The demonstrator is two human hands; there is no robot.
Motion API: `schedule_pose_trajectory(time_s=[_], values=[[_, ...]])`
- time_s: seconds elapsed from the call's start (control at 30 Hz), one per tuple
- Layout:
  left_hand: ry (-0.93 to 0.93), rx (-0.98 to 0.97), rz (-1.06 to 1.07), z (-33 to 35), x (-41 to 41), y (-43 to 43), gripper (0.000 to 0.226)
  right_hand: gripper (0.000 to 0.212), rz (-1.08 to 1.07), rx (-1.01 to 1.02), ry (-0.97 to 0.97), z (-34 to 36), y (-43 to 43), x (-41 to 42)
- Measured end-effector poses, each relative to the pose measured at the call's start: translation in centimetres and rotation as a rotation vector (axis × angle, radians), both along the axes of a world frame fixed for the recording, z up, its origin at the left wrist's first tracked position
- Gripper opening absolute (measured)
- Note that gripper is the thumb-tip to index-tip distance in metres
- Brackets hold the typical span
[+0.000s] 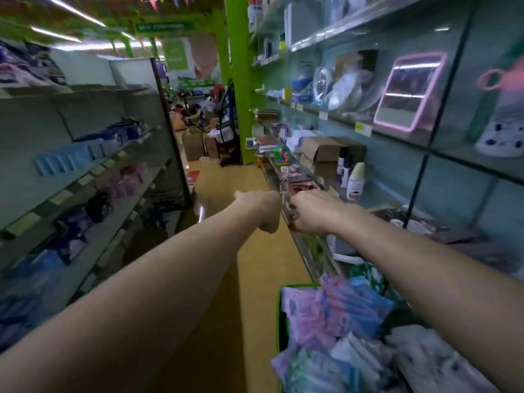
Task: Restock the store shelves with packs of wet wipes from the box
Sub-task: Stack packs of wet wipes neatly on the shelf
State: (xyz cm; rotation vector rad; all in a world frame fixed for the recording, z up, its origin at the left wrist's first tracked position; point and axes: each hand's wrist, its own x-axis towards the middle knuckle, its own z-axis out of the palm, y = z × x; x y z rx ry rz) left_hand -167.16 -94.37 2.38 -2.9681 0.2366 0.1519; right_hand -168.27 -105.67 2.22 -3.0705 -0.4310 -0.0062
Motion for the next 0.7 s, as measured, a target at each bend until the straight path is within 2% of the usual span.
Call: schedule_pose_trajectory(time_s=[0.17,0.27,0.33,0.57,0.7], values=[[0.119,0.006,-0.072,-4.3,2.1,-5.0,0.055,0.035,-0.048,0.026,0.099,-4.6,-4.3,1.6],[0.194,0.018,-0.11,-7.3,3.2,-7.2,0.051,0.02,-0.081,0.05,0.186,-7.2,-6.3,2.0],[0.232,0.013,-0.139,-9.1,4.1,-8.3,0.049,0.018,-0.119,0.079,0.241,-8.8,-7.4,2.2],[0.358,-0.019,-0.322,-16.5,6.3,-12.0,0.058,0.037,-0.259,0.097,0.379,-15.0,-11.5,2.5],[0.463,-0.01,-0.426,-21.5,6.5,-14.3,0.053,0.035,-0.348,0.116,0.493,-19.2,-14.1,2.0]])
